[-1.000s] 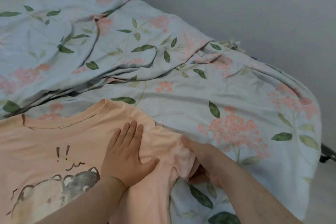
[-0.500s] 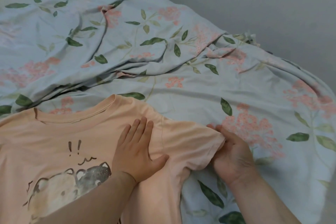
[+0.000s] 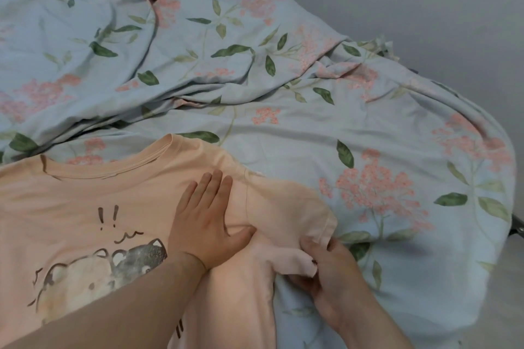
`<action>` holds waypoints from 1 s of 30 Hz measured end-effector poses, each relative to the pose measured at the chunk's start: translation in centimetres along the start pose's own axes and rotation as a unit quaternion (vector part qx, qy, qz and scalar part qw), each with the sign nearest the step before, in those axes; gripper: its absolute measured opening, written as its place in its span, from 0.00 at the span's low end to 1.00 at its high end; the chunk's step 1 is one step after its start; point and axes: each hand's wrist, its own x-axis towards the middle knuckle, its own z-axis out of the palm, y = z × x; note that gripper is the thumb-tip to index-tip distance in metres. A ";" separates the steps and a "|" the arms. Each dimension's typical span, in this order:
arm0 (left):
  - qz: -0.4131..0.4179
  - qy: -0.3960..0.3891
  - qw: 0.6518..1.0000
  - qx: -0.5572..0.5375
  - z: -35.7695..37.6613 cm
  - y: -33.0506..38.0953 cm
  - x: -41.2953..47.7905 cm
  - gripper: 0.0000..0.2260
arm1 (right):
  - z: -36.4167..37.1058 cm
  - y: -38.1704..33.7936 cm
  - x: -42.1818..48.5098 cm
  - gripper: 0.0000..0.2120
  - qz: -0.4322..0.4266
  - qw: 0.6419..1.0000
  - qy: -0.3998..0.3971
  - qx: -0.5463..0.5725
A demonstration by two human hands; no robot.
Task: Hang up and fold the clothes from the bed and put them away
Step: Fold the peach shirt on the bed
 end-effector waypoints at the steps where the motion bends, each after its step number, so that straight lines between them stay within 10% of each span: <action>1: 0.001 -0.001 1.000 0.002 0.0 0.0 0.0 0.45 | -0.4 0.5 0.3 0.04 -0.024 0.997 0.023 -0.071; 5: 0.010 0.000 1.000 0.010 0.0 -0.1 -0.1 0.44 | -0.6 -0.1 1.6 0.07 -0.105 0.964 0.060 -0.238; 9: 0.009 -0.001 1.000 0.007 0.0 -0.1 -0.1 0.46 | 0.7 -3.0 2.0 0.22 -0.026 0.995 -0.045 -0.089; 12: 0.006 -0.006 1.000 0.006 0.1 -0.1 0.0 0.46 | 1.9 -4.6 3.0 0.09 0.043 0.994 -0.079 0.064; 26: 0.012 -0.003 1.000 0.003 0.1 -0.2 0.0 0.42 | 0.4 -5.3 5.5 0.26 0.019 0.966 -0.143 0.216; 30: 0.012 0.001 1.000 0.001 0.2 -0.2 0.0 0.42 | 0.0 -6.4 5.8 0.14 0.023 0.985 -0.062 0.160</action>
